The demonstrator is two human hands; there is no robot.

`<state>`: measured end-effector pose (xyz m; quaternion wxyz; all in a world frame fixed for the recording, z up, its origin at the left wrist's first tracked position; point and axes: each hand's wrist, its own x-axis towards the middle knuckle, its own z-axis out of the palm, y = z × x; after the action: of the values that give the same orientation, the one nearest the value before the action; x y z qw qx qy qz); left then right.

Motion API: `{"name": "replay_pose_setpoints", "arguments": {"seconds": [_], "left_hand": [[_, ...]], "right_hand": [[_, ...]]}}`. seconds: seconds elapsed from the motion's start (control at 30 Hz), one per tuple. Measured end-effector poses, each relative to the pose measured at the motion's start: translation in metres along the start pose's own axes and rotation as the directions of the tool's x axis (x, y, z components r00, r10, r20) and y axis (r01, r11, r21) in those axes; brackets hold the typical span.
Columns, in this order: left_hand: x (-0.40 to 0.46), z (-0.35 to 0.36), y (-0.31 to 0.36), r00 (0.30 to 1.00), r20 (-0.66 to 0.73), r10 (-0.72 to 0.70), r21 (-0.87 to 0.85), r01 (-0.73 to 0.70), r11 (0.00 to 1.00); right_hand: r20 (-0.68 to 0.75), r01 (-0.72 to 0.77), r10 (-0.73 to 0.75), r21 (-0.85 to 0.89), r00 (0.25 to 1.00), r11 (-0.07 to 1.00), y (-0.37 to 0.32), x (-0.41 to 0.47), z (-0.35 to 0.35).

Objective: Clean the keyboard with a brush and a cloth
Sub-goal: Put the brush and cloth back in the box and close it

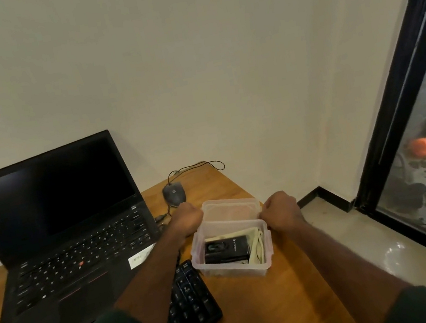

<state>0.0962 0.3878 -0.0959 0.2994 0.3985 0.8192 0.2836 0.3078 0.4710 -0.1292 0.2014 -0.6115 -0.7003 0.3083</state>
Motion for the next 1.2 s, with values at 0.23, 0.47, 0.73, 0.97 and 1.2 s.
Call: {"name": "replay_pose_setpoints", "arguments": {"seconds": [0.23,0.47,0.73,0.97,1.2], "left_hand": [[-0.001,-0.008,0.003,0.985,-0.157,0.076,-0.123,-0.096,0.988],[-0.040,-0.032,-0.004,0.998,-0.067,-0.012,-0.606,-0.031,0.795],[-0.086,-0.034,-0.024,0.990,-0.141,-0.014,-0.418,-0.047,0.907],[-0.105,-0.021,-0.038,0.988,-0.153,0.021,-0.325,-0.070,0.943],[-0.111,-0.009,-0.046,0.983,-0.179,0.039,-0.224,-0.079,0.971]], "right_hand": [[-0.256,0.180,-0.085,0.378,0.963,0.908,-0.009,-0.012,-0.011],[-0.261,0.352,-0.253,0.472,0.932,0.808,-0.009,-0.047,-0.023],[-0.214,0.371,-0.306,0.433,0.928,0.822,0.013,-0.097,-0.022],[-0.225,0.383,-0.317,0.383,0.921,0.841,0.021,-0.125,-0.023],[-0.241,0.343,-0.270,0.350,0.932,0.872,0.021,-0.134,-0.018]]}}
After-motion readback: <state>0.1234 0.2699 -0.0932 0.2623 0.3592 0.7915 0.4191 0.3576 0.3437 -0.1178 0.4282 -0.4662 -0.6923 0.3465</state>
